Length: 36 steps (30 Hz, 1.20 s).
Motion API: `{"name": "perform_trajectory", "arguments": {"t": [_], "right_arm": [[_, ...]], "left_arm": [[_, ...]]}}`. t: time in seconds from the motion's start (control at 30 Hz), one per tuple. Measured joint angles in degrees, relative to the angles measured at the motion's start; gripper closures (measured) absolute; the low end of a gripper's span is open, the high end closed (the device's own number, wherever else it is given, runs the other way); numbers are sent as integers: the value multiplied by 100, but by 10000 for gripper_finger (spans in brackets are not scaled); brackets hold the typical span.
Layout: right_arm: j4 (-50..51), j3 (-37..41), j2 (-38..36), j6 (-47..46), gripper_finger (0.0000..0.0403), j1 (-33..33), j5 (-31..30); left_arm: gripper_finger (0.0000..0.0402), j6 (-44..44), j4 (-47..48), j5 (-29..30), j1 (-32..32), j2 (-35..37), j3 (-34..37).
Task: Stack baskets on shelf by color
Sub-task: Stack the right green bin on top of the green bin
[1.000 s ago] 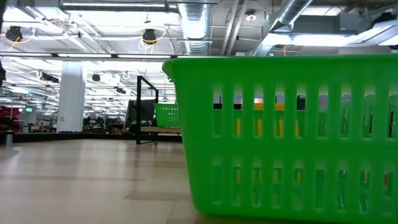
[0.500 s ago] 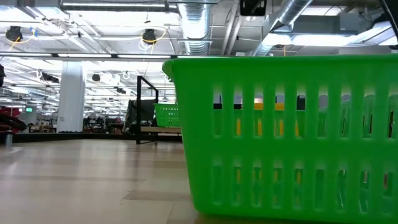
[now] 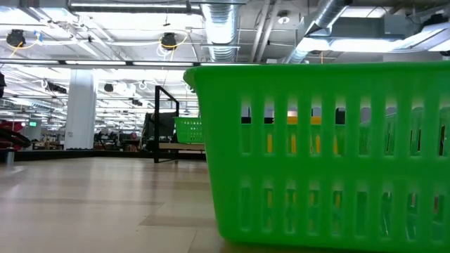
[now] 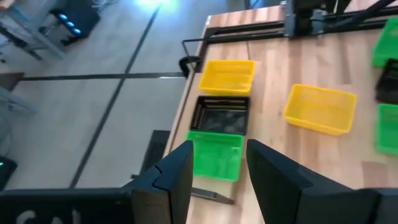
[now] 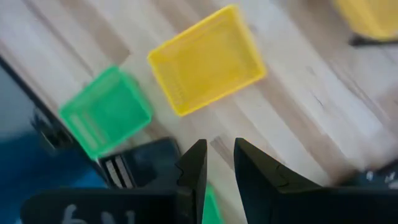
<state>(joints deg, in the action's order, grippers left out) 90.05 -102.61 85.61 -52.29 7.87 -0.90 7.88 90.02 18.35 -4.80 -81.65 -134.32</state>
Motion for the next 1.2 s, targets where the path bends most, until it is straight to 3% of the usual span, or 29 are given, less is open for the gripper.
{"name": "perform_trajectory", "arguments": {"t": [0.2,0.4,0.63,0.8,1.2], "right_arm": [[3,829,-1571,-1739,300,600,-1104],[-58,1753,-2133,-2421,300,1038,-1397],[-276,2428,-1879,-2403,300,1477,-291],[-131,2477,-1521,-2736,300,2045,460],[-1088,2475,-793,-4501,300,3712,705]], "left_arm": [[263,1,0,155,0,-7,0],[263,-101,-5,187,0,-2,101],[263,-251,-11,649,-2,-7,437],[263,-260,-100,634,0,-11,682],[263,-138,-195,632,-2,-127,1006]]}}
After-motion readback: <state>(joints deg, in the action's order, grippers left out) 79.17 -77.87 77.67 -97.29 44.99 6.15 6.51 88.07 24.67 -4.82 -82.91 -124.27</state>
